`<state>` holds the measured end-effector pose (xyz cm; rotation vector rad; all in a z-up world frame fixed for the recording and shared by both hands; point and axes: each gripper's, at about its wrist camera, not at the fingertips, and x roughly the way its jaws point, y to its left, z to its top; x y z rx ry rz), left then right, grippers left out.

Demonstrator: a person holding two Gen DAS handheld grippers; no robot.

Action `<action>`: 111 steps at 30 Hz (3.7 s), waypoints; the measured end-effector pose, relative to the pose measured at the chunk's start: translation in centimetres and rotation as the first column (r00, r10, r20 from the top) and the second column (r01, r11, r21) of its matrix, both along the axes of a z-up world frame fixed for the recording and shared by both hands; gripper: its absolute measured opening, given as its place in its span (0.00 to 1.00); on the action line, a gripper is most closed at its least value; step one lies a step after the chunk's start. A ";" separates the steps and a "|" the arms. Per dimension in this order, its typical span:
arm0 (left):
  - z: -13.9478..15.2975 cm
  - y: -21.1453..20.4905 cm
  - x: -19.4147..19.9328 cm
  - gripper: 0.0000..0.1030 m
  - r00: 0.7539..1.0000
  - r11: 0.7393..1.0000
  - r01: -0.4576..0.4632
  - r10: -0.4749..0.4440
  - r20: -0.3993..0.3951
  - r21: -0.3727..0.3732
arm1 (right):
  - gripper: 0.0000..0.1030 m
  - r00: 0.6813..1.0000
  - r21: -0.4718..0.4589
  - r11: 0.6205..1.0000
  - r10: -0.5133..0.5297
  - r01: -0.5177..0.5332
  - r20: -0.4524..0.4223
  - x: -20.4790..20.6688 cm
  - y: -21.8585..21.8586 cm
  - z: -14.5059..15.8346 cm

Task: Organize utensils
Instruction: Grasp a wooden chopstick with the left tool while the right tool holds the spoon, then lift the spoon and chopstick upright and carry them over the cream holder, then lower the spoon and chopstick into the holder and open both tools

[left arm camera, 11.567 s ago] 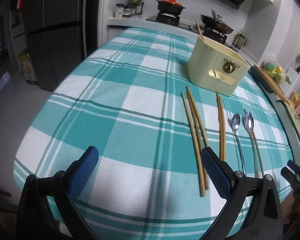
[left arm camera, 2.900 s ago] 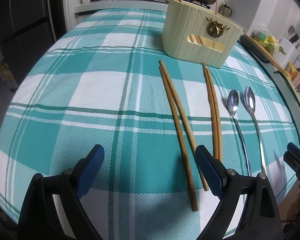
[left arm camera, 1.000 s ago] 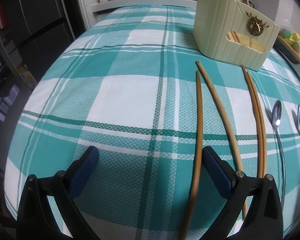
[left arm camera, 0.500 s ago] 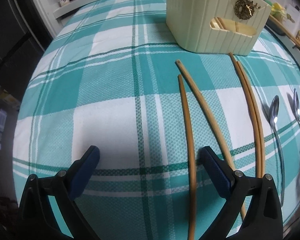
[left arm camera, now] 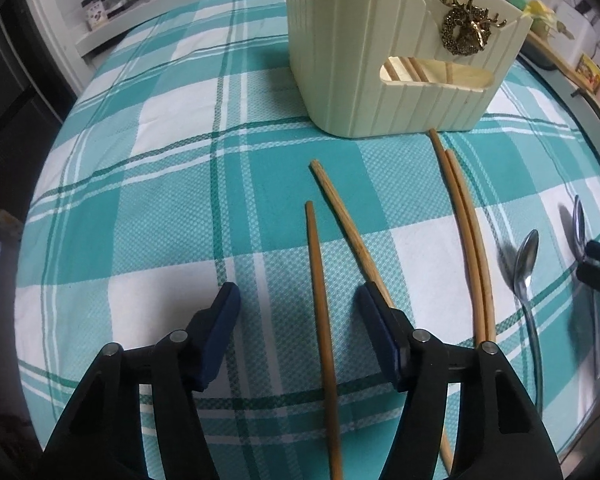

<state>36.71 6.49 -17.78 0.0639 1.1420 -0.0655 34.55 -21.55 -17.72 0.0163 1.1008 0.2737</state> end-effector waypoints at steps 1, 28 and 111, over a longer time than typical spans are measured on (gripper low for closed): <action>0.1 -0.1 0.1 0.56 1.000 1.000 0.001 -0.001 0.003 0.001 | 0.54 1.000 -0.021 1.000 0.006 -0.005 0.011 0.4 0.5 0.0; 12.8 3.5 -8.6 0.04 0.935 0.976 -0.010 0.087 0.345 -0.219 | 0.40 0.925 0.069 0.994 0.053 -0.085 0.376 -3.4 0.6 10.0; 17.2 0.1 10.5 0.33 0.919 0.974 -0.069 0.147 0.367 -0.217 | 0.45 0.933 0.102 0.985 0.096 -0.139 0.347 20.3 12.5 14.4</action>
